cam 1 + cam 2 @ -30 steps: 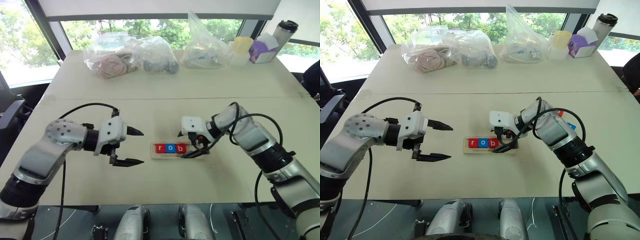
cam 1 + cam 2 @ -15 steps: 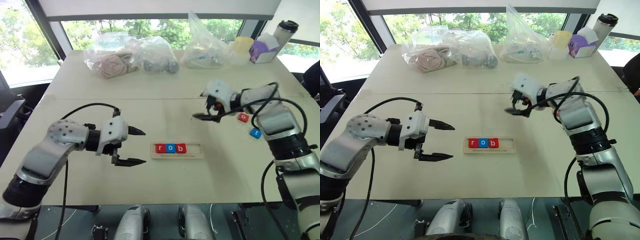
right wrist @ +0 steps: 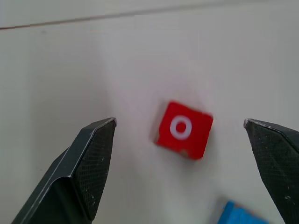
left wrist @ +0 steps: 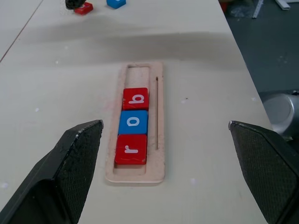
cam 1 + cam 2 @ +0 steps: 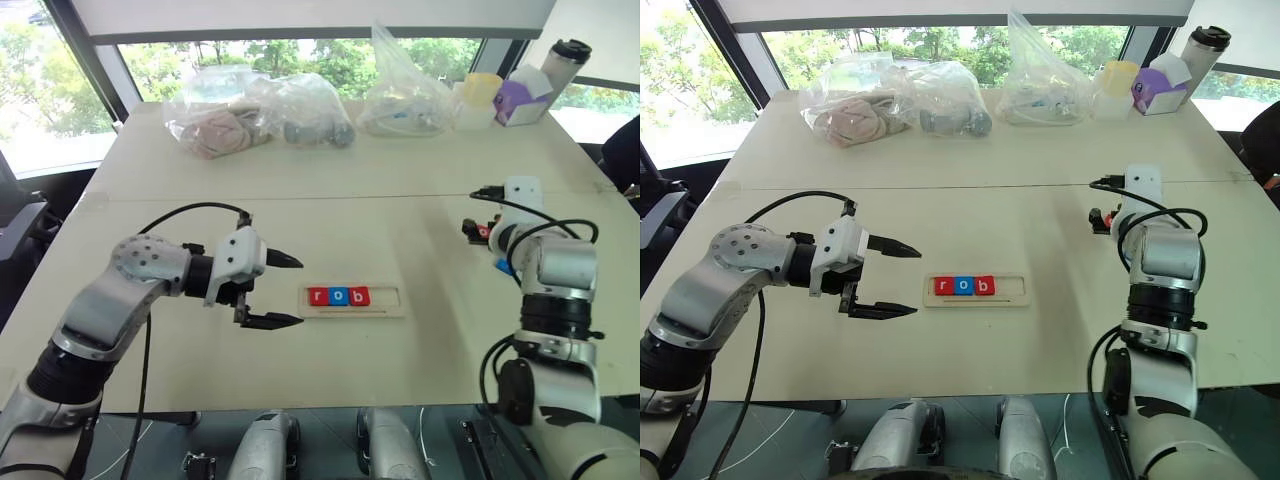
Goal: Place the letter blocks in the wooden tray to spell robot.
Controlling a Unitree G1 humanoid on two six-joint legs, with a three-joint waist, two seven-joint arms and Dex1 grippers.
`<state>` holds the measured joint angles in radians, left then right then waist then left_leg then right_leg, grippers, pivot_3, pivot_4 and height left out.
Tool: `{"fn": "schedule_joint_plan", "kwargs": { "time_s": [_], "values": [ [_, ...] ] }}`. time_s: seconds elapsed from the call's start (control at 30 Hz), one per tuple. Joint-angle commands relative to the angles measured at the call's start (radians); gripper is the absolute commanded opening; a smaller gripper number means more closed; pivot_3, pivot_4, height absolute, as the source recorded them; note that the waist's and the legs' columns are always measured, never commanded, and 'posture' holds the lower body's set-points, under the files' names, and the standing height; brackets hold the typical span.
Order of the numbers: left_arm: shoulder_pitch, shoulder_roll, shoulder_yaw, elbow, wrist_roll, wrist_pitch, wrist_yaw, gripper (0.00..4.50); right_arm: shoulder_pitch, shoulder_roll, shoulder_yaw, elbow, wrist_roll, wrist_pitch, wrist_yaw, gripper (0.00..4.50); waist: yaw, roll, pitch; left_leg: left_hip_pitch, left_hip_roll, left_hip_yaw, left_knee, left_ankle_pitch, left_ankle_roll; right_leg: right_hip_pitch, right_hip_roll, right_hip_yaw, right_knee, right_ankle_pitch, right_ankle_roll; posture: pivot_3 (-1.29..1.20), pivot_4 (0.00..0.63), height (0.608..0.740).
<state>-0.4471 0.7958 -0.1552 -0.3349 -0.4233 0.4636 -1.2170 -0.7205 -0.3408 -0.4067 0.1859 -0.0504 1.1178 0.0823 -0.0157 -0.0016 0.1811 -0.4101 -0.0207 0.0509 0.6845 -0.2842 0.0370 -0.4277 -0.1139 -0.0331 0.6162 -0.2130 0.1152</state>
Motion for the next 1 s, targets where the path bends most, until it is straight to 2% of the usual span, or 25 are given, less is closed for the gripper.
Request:
{"fn": "schedule_joint_plan", "kwargs": {
  "time_s": [0.03,0.27,0.57,0.67,0.73,0.83,1.0],
  "values": [
    [-0.019,0.004,0.012,-0.020,-0.004,-0.009,-0.001,4.50,-0.028,0.015,-0.051,-0.016,0.014,-0.007,-0.082,4.43,0.000,0.000,0.000,0.000,0.000,0.000,0.000,0.000,0.000,0.000,0.000,0.000,0.000,0.000,0.000,0.00,0.150,0.740],
    [-0.028,0.001,0.017,-0.025,-0.011,-0.003,0.001,4.50,-0.056,0.032,-0.090,0.059,0.056,-0.050,-0.168,4.43,-0.002,0.000,0.000,0.000,0.000,0.000,0.000,0.000,0.000,0.000,0.000,0.000,0.000,0.000,0.000,0.00,0.150,0.740],
    [-0.099,-0.056,0.042,-0.011,-0.058,0.025,0.029,4.50,-0.084,0.045,-0.117,0.159,0.110,-0.082,-0.220,4.43,-0.005,0.000,0.000,0.000,0.000,-0.001,0.000,0.000,0.000,0.001,0.001,0.000,0.000,0.000,0.000,0.00,0.150,0.740],
    [-0.098,-0.054,0.043,-0.012,-0.059,0.027,0.031,4.50,-0.088,0.051,-0.115,0.172,0.124,-0.085,-0.236,3.59,-0.006,0.000,0.000,0.000,0.000,0.000,0.000,0.000,0.000,0.001,0.001,0.000,0.000,0.000,0.000,0.00,0.150,0.740],
    [-0.094,-0.052,0.043,-0.012,-0.055,0.025,0.031,4.50,-0.088,0.053,-0.110,0.172,0.131,-0.085,-0.243,2.50,-0.005,0.000,0.000,0.001,0.000,-0.001,0.000,0.000,0.000,0.001,0.001,0.000,0.000,0.000,0.000,0.00,0.150,0.740],
    [-0.087,-0.048,0.041,-0.013,-0.048,0.021,0.033,4.50,-0.086,0.053,-0.101,0.160,0.141,-0.071,-0.242,1.12,-0.004,0.000,0.000,0.001,0.000,-0.001,0.000,0.000,0.000,0.001,0.001,0.001,0.000,0.000,0.000,0.00,0.150,0.740],
    [-0.078,-0.042,0.043,-0.011,-0.045,0.017,0.036,4.50,-0.084,0.022,-0.064,0.005,0.152,0.041,-0.220,1.12,-0.004,0.000,0.000,0.001,0.000,-0.001,0.000,0.000,0.000,0.001,0.001,0.001,0.000,0.000,0.000,0.00,0.150,0.740]
  ]
}}
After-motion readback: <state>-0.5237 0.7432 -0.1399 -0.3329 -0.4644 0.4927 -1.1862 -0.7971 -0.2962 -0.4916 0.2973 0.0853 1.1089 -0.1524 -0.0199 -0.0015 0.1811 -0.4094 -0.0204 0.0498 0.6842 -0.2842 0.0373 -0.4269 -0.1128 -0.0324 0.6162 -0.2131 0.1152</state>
